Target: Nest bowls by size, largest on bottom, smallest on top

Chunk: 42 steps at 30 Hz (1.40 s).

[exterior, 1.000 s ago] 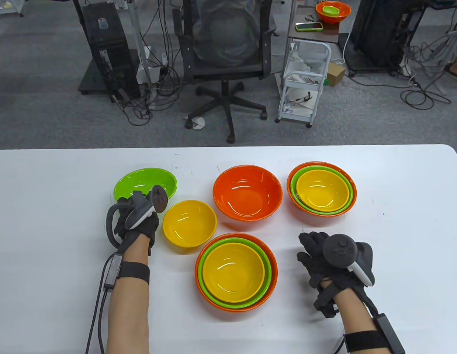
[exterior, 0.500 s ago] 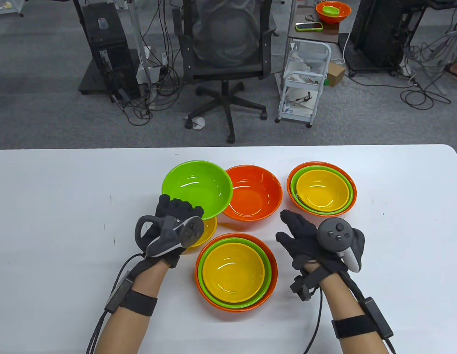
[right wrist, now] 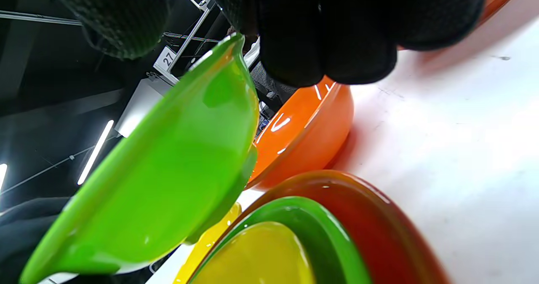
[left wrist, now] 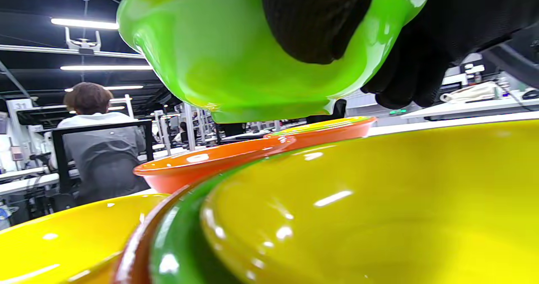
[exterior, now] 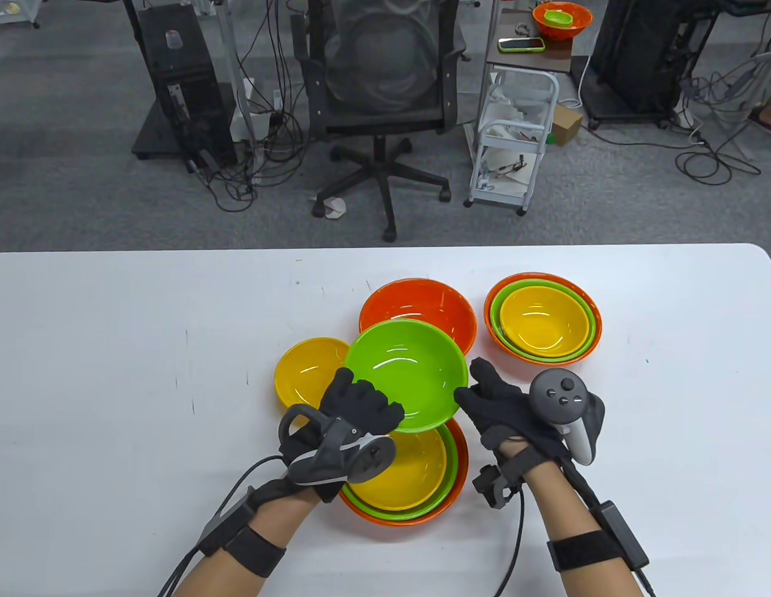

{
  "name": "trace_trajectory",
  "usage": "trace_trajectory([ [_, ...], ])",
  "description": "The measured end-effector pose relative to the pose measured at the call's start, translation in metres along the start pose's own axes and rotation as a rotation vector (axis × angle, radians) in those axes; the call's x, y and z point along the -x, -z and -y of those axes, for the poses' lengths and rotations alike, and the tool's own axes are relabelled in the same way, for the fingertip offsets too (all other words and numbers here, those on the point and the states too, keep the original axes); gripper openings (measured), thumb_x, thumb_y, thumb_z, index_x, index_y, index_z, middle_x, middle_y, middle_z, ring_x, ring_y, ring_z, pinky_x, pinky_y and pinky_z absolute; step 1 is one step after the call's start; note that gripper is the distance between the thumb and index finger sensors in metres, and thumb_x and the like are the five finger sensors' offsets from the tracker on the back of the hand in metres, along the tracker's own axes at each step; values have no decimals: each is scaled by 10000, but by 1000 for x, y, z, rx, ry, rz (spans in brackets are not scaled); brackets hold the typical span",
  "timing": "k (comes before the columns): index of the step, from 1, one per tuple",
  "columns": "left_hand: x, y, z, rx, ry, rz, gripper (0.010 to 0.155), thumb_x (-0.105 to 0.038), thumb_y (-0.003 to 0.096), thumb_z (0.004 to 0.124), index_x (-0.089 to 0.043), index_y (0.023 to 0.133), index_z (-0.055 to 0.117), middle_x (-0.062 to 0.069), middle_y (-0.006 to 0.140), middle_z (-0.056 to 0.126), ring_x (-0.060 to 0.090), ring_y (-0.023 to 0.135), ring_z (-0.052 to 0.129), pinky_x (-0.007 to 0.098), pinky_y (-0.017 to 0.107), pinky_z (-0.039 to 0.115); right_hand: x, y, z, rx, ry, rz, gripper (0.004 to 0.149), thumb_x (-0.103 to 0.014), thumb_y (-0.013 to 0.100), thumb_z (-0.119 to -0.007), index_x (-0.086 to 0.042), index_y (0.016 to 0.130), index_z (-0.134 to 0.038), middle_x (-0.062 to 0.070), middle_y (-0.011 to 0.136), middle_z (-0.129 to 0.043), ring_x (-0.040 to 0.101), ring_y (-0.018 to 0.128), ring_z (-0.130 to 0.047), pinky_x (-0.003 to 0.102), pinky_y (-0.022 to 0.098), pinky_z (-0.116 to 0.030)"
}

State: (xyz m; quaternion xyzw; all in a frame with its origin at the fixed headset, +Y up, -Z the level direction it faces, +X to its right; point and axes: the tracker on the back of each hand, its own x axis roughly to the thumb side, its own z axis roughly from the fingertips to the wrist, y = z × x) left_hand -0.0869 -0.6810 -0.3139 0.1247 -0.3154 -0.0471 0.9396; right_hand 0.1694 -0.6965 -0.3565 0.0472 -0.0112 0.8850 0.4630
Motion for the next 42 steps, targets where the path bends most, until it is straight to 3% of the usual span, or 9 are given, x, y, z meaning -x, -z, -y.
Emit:
trace_trajectory([
  [8, -4, -8, 5, -36, -41, 53, 435, -294, 468, 831, -354, 899, 838, -25, 905, 865, 288, 946, 828, 589, 794, 553, 5, 1, -2, 14, -18, -94, 671, -369, 483, -802, 36, 980, -603, 144, 620, -929, 413, 420, -931, 541, 344, -774],
  [14, -7, -10, 4, -51, -38, 75, 434, -296, 463, 833, -352, 894, 845, -28, 899, 870, 285, 943, 829, 587, 797, 551, 14, 4, -2, -19, 73, -167, 646, -337, 485, -807, 51, 964, -613, 133, 556, -942, 386, 350, -943, 519, 299, -787],
  [21, -10, -5, 1, 18, -110, 113, 452, -329, 484, 804, -323, 935, 820, -8, 916, 869, 301, 946, 833, 598, 795, 559, 11, 5, 4, 23, 83, -176, 580, -293, 474, -799, 94, 887, -674, 134, 461, -940, 361, 264, -935, 494, 249, -792],
  [29, 1, -13, -12, 33, -264, 115, 556, -365, 501, 780, -316, 1046, 682, 10, 1054, 773, 324, 1065, 724, 589, 810, 506, -2, 10, 13, 73, 50, -161, 547, -277, 472, -783, 83, 872, -688, 138, 442, -924, 370, 253, -913, 503, 246, -778],
  [35, 14, -28, -24, -69, -319, 93, 592, -386, 502, 771, -313, 1072, 629, 15, 1124, 682, 336, 1120, 636, 601, 803, 517, -11, 15, 12, 91, 72, -138, 540, -272, 473, -776, 79, 874, -687, 136, 444, -921, 372, 259, -910, 507, 252, -774],
  [42, 47, -46, -25, -124, -390, -48, 615, -411, 503, 758, -297, 1087, 601, 42, 1128, 668, 365, 1097, 646, 617, 795, 524, -3, 28, 20, 150, 163, -192, 541, -266, 479, -760, 80, 884, -667, 144, 457, -911, 379, 275, -901, 516, 266, -765],
])
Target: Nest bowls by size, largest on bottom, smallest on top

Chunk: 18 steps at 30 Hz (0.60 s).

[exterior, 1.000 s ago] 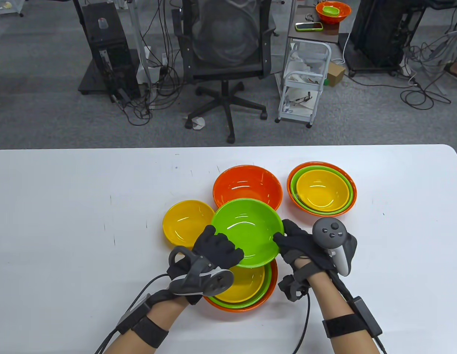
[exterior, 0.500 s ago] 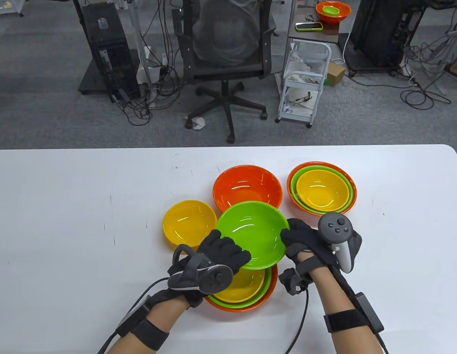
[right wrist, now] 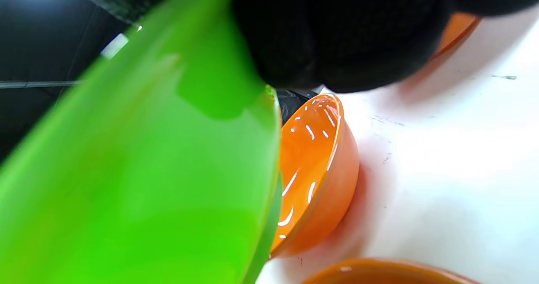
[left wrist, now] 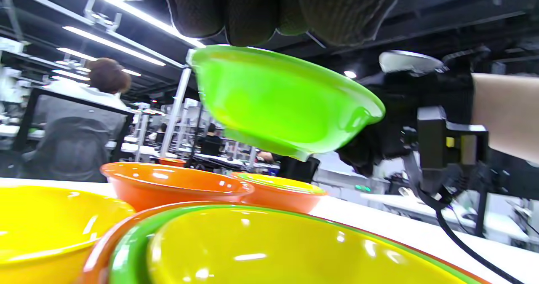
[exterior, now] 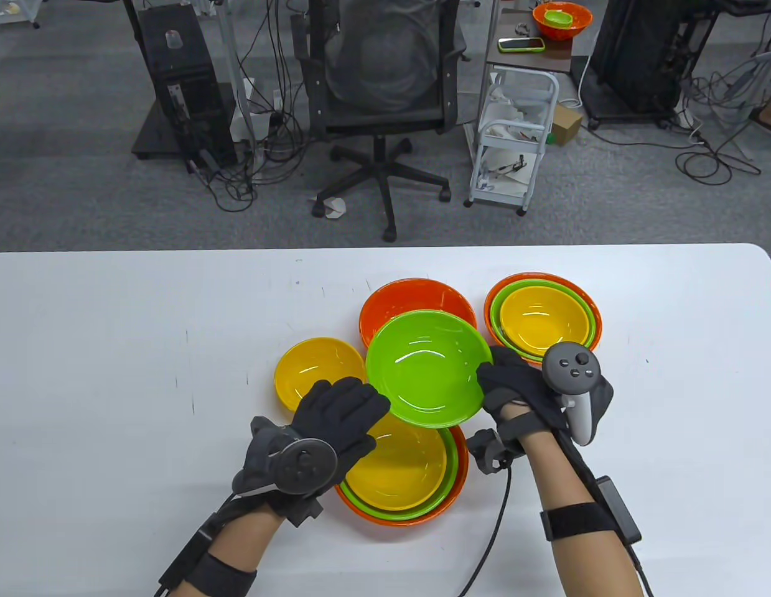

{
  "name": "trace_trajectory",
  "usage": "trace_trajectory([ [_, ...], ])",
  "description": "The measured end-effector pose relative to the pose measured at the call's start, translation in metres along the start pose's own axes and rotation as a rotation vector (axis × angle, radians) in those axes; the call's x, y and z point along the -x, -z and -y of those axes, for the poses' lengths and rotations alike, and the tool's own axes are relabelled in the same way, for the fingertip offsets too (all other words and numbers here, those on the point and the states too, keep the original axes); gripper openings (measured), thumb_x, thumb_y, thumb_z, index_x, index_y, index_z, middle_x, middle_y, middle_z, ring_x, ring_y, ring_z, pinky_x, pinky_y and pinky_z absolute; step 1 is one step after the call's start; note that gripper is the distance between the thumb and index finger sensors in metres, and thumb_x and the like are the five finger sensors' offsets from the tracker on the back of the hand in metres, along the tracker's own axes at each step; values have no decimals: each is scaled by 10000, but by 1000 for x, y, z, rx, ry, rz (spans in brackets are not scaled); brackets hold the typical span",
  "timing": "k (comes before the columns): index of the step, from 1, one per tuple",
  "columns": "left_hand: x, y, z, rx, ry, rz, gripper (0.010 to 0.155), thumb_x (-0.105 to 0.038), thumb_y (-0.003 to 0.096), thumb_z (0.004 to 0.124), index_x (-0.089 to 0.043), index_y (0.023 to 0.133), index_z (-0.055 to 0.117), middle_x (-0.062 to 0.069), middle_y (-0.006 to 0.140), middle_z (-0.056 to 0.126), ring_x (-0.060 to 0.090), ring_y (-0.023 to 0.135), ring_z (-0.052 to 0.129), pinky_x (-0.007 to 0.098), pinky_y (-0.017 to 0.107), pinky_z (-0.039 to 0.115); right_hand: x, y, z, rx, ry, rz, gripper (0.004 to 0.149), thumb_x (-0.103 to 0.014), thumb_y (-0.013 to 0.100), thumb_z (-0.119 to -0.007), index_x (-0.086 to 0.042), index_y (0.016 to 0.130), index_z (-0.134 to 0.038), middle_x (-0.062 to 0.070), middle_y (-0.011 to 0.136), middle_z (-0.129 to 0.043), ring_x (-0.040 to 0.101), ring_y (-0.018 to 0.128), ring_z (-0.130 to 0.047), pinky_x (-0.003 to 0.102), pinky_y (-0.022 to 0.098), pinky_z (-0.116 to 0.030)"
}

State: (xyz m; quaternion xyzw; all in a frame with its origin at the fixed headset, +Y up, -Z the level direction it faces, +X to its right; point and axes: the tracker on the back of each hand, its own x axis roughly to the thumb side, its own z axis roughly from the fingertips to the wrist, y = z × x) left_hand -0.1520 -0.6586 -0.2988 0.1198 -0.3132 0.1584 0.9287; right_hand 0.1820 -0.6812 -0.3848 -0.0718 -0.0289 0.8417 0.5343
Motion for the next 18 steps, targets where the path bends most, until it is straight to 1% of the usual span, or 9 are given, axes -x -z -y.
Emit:
trace_trajectory([
  [2, 14, -6, 1, -17, -25, -49, 621, -422, 504, 752, -288, 1090, 595, 49, 1126, 668, 373, 1089, 653, 626, 787, 536, 2, 4, 2, 21, 20, -19, 541, -264, 482, -756, 78, 890, -660, 146, 468, -906, 382, 285, -899, 518, 273, -762],
  [5, 38, -14, 7, -1, -47, -150, 630, -438, 507, 736, -279, 1097, 580, 60, 1124, 665, 382, 1083, 656, 639, 776, 556, 4, 14, 3, 72, 41, -54, 546, -258, 486, -745, 77, 904, -637, 155, 491, -897, 395, 309, -891, 528, 292, -751],
  [9, 65, -27, 15, 27, -77, -280, 647, -455, 510, 722, -264, 1107, 559, 74, 1127, 651, 397, 1070, 664, 650, 761, 569, 2, 27, 1, 120, 4, -82, 550, -252, 489, -735, 72, 917, -617, 162, 510, -891, 400, 330, -886, 533, 308, -745],
  [14, 83, -38, 28, 55, -213, -411, 674, -471, 512, 714, -238, 1118, 533, 106, 1141, 613, 427, 1065, 648, 676, 741, 579, -2, 47, -12, 134, -61, -127, 556, -248, 490, -734, 68, 929, -605, 171, 533, -883, 410, 349, -882, 541, 322, -739],
  [18, 88, -42, 29, 48, -231, -461, 685, -482, 512, 709, -229, 1120, 520, 116, 1143, 600, 432, 1056, 659, 680, 731, 596, -6, 63, -25, 127, -124, -176, 560, -247, 490, -739, 68, 933, -603, 174, 536, -887, 412, 351, -883, 541, 323, -740],
])
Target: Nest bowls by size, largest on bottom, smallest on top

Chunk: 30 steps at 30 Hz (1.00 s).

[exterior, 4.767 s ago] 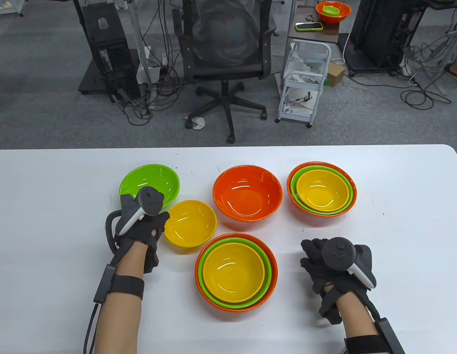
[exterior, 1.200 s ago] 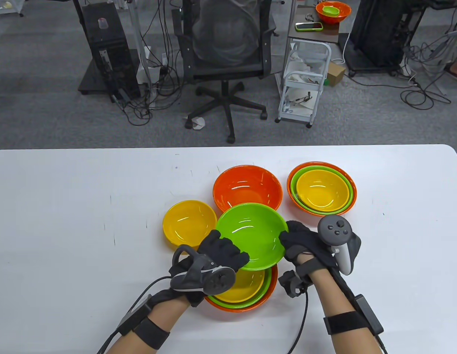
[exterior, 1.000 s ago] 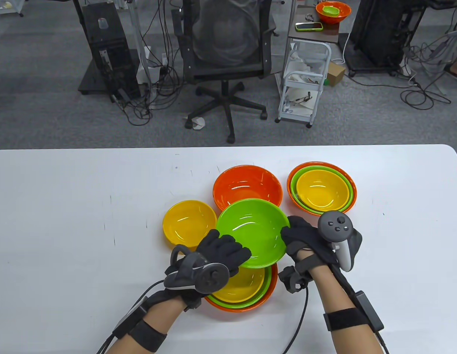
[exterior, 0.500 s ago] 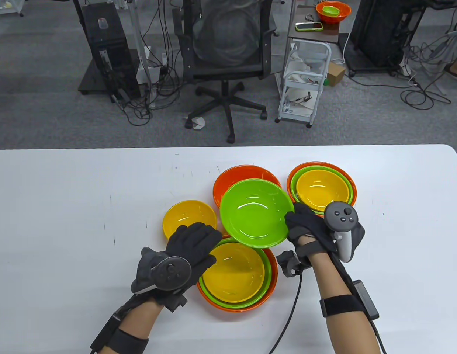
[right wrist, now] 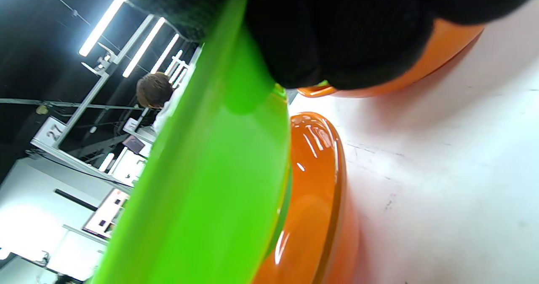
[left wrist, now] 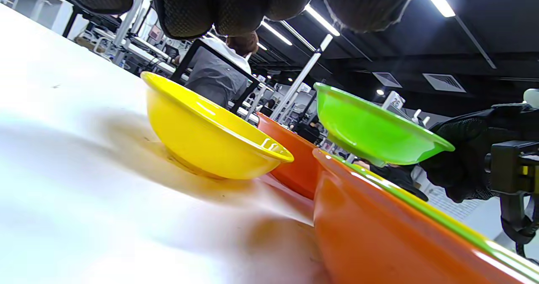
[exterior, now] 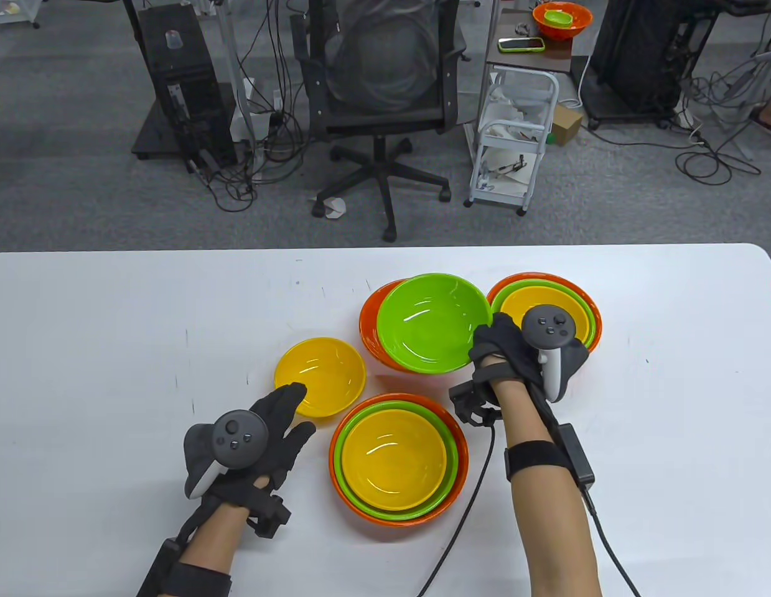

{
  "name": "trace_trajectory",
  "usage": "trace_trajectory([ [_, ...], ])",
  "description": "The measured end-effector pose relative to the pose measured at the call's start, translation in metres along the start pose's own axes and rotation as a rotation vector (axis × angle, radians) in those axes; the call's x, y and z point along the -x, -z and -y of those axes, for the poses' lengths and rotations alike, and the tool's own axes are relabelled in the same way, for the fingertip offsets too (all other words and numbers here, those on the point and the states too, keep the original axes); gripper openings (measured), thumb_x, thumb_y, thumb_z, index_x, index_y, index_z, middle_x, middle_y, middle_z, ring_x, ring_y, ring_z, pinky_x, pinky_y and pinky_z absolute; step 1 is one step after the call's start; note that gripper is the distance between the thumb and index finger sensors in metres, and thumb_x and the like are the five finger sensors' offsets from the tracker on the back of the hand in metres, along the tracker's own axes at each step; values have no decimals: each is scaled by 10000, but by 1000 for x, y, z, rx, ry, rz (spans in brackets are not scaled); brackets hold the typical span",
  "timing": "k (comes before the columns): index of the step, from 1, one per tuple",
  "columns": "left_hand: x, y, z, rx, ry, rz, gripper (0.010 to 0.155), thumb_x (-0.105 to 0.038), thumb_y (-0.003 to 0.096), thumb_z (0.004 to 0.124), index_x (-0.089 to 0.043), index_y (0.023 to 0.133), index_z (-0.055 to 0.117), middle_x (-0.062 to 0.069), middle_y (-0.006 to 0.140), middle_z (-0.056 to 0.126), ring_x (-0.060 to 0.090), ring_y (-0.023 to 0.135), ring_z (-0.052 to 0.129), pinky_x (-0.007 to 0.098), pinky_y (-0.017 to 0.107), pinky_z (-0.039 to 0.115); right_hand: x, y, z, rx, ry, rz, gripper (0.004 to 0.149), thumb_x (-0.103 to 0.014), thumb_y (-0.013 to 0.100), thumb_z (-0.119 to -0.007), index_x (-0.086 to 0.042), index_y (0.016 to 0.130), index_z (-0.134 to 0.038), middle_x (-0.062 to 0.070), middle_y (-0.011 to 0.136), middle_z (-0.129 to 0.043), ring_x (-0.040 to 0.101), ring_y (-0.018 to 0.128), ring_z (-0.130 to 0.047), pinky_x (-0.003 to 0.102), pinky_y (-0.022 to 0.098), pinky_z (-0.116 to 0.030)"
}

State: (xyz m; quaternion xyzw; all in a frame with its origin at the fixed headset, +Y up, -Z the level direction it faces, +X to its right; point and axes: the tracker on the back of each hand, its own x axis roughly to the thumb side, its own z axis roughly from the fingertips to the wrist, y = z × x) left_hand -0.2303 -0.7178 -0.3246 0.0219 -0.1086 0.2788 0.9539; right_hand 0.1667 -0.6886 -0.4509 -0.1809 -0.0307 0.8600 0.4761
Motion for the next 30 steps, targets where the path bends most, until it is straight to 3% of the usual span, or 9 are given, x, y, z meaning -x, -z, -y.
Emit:
trace_trajectory([
  [19, 19, 6, 5, 18, -28, -98, 697, -497, 512, 705, -216, 1121, 518, 134, 1143, 595, 434, 1033, 695, 674, 697, 665, 6, 32, -31, -59, -99, -154, 586, -244, 492, -742, 74, 958, -580, 197, 581, -889, 423, 384, -894, 547, 340, -748],
  [30, 24, 8, 8, 31, -3, -144, 701, -503, 512, 706, -213, 1122, 516, 136, 1140, 600, 435, 1026, 702, 669, 696, 665, -2, 29, -33, -81, -377, -140, 595, -293, 475, -824, 59, 931, -677, 150, 536, -934, 403, 353, -922, 536, 315, -768],
])
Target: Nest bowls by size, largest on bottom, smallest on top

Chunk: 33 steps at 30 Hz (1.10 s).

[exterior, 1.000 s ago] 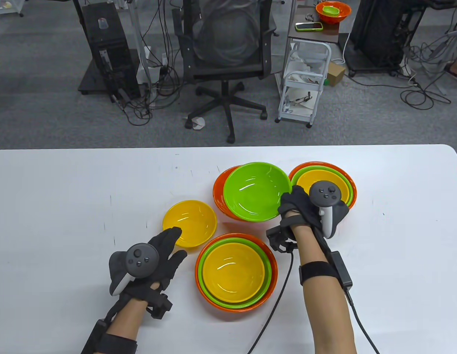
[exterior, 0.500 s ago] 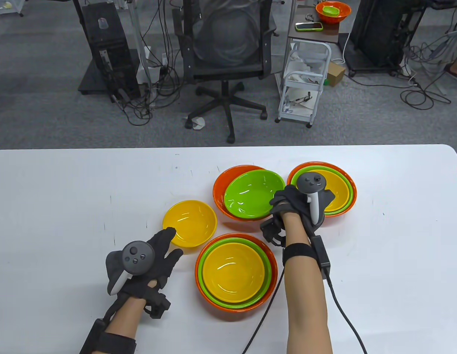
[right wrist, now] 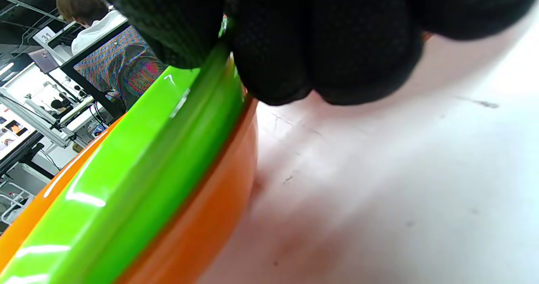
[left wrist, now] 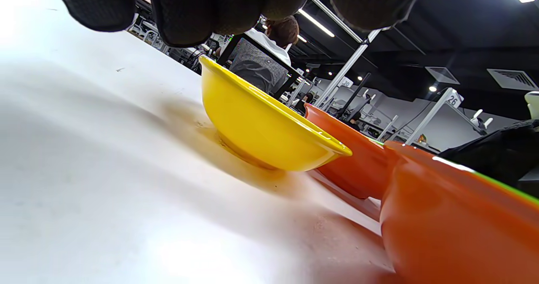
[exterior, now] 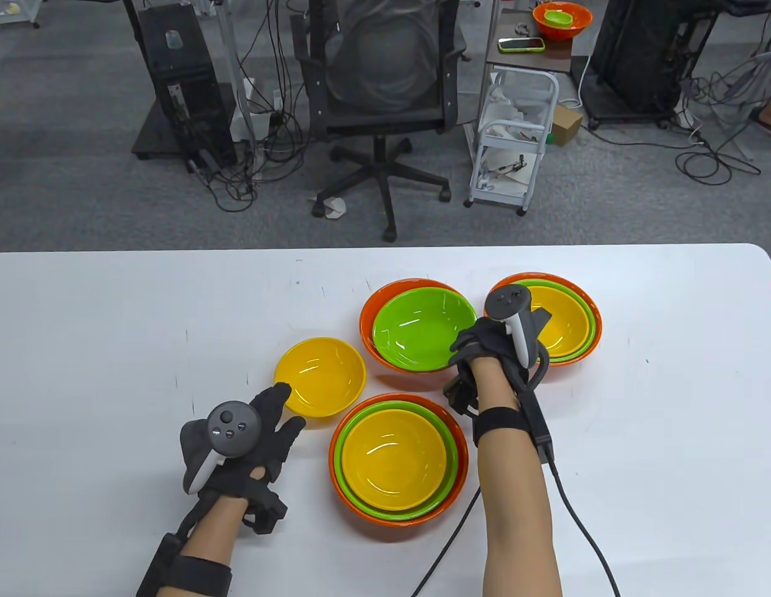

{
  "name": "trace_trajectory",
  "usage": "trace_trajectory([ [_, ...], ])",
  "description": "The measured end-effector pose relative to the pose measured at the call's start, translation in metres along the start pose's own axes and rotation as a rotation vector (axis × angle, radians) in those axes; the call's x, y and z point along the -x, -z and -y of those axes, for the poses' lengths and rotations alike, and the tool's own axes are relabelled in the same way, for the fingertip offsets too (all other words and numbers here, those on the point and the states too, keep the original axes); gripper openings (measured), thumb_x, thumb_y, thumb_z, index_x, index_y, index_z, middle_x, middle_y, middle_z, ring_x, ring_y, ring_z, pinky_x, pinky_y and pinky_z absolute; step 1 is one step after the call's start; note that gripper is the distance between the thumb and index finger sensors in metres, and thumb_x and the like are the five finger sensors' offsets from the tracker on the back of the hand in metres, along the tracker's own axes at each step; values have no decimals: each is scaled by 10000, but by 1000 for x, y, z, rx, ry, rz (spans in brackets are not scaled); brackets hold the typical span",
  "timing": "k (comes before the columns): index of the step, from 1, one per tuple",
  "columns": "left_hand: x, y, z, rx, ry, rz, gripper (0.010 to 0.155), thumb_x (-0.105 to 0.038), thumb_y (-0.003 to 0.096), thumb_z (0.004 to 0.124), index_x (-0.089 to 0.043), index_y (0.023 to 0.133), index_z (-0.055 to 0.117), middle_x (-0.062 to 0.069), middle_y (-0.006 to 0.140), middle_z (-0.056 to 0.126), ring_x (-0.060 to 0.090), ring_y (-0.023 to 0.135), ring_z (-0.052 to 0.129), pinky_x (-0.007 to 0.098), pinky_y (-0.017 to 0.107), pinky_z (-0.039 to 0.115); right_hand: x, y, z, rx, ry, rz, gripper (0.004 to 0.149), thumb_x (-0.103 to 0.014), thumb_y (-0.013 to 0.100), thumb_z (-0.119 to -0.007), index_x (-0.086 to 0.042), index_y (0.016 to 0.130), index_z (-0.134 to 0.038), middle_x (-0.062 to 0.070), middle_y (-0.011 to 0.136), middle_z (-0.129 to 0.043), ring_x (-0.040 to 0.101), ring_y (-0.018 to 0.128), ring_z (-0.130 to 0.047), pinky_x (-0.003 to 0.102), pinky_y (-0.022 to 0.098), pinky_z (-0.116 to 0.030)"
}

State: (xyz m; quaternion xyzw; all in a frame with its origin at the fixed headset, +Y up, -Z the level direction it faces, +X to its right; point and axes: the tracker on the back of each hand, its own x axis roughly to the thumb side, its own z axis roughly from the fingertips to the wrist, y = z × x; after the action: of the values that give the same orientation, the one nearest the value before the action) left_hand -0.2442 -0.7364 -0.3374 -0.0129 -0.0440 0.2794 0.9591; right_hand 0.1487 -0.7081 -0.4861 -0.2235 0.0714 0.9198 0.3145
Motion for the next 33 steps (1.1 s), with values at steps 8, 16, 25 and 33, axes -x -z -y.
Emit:
trace_trajectory([
  [8, 0, 4, 4, 19, 14, -26, 703, -507, 513, 706, -216, 1123, 512, 135, 1142, 597, 433, 1026, 707, 673, 692, 676, 11, -12, 0, -28, -33, 91, 582, -293, 479, -819, 32, 943, -690, 196, 646, -930, 469, 478, -912, 587, 388, -746],
  [16, 4, 19, 10, 64, 40, -139, 733, -531, 520, 692, -227, 1142, 451, 141, 1168, 537, 432, 1022, 711, 656, 690, 697, 31, -51, -1, -8, -89, 340, 598, -294, 470, -822, -11, 974, -667, 231, 882, -807, 542, 756, -779, 668, 541, -644],
  [25, 4, 38, 14, 148, 108, -304, 814, -597, 519, 670, -222, 1163, 343, 179, 1159, 539, 422, 938, 787, 584, 656, 759, 64, -94, 4, -17, -54, 473, 606, -296, 469, -823, -19, 983, -660, 231, 936, -754, 549, 819, -718, 687, 572, -603],
  [33, 3, 53, 18, 168, 166, -427, 863, -646, 506, 667, -169, 1153, 352, 122, 926, 852, 305, 698, 952, 458, 520, 861, 89, -106, 4, -38, -13, 490, 612, -298, 472, -823, -17, 988, -653, 238, 945, -740, 556, 827, -703, 693, 578, -587],
])
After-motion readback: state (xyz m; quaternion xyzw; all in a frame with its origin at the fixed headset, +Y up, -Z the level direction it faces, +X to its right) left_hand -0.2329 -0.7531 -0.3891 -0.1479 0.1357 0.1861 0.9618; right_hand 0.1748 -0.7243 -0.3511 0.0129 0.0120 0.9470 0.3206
